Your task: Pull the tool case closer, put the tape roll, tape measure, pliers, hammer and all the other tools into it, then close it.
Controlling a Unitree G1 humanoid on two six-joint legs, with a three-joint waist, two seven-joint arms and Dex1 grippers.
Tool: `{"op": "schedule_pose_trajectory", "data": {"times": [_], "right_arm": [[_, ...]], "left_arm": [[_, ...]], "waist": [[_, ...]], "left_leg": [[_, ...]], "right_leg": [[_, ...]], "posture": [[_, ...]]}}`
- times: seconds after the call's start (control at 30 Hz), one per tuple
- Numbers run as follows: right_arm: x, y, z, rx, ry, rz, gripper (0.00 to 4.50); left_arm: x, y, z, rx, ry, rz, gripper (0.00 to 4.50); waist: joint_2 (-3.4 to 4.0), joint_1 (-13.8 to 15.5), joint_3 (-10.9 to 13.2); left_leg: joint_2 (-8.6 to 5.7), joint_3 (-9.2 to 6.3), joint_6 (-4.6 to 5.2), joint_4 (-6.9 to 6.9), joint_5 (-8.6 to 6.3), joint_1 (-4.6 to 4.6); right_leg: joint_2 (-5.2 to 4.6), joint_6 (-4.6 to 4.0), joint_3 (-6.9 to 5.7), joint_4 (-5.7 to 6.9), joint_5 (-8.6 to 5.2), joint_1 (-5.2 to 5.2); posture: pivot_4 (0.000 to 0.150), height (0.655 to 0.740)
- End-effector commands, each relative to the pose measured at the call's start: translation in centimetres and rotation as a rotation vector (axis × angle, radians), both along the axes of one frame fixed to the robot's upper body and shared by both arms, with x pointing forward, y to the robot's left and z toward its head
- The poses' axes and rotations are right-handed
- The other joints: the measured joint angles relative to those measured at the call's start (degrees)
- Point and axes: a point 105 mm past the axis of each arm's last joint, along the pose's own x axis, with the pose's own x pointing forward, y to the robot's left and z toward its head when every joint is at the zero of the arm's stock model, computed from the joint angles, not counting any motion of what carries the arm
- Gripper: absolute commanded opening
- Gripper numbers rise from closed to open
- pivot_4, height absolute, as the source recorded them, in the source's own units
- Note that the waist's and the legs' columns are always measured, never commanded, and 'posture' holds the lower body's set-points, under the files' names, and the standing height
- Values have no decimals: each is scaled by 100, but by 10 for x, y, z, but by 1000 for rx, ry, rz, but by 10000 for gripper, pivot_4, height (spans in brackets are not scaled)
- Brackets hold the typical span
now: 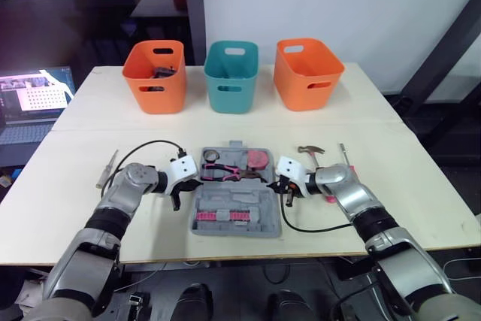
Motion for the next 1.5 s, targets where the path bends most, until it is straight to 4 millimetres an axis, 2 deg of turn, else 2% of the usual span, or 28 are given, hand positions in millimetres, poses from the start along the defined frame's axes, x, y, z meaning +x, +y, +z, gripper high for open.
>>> {"op": "schedule_pose_trajectory", "data": {"times": [0.03,0.27,0.5,0.77,0.9,1.07,1.23,1.33,1.37,1.47,1.5], "right_arm": [[0,16,6,41,-30,33,0],[-4,15,5,58,-13,22,0],[-2,14,8,86,-10,-3,0],[-6,9,5,74,1,-3,0],[-5,-8,6,57,-14,-45,0],[-11,-36,8,46,7,-96,0],[-20,-59,27,56,-36,-121,0],[-34,-63,55,157,-77,-123,0],[-38,-63,62,182,-85,-128,0],[-59,-71,77,243,-92,-157,8622],[-64,-74,79,246,-106,-174,13430]], "left_arm": [[-3,-18,5,-29,-9,-52,562],[-23,-24,-12,-42,83,-64,562],[-36,-19,-24,-22,139,-71,562],[-26,-18,-17,-30,107,-42,562],[-18,-3,-11,-18,68,6,562],[-18,14,4,-36,26,16,562],[-15,41,25,-82,-31,100,562],[-19,60,46,-177,-71,165,9046],[-21,64,50,-201,-79,176,13585],[-32,81,62,-275,-133,229,28523],[-36,88,64,-289,-151,246,33593]], "waist": [[0,-1,0],[1,-3,-1],[4,-4,-2],[6,9,-4],[7,47,-4],[7,35,-4],[7,10,-2],[6,1,0],[6,-4,0],[6,15,-1],[6,26,-1]], "left_leg": [[0,0,0,0,0,0],[0,0,0,-3,0,0],[0,0,0,-2,-1,2],[0,0,0,-2,-1,3],[0,0,0,-2,-1,3],[-1,-1,0,-1,-1,-1],[-1,-1,0,-6,-1,-2],[0,-2,0,-6,-1,-3],[0,-2,0,-7,-1,-6],[1,-2,-1,-9,-1,-5],[1,-2,-1,-10,-2,-5]], "right_leg": [[0,0,0,0,0,0],[0,0,0,0,0,0],[0,0,0,0,0,3],[0,-1,0,0,0,5],[0,-1,0,0,-1,5],[0,-1,0,-3,-1,4],[0,-1,0,-1,-1,-5],[0,-1,0,-1,-1,-7],[0,-1,0,-1,-1,-11],[-1,-1,0,-2,-1,-9],[-1,-2,0,-3,-1,-8]], "posture": [[1500,7400],[1500,7400],[1500,7400],[1500,7400],[1500,7400],[1500,7400],[1500,7400],[1500,7400],[1500,7400],[1500,7400],[1500,7400]]}}
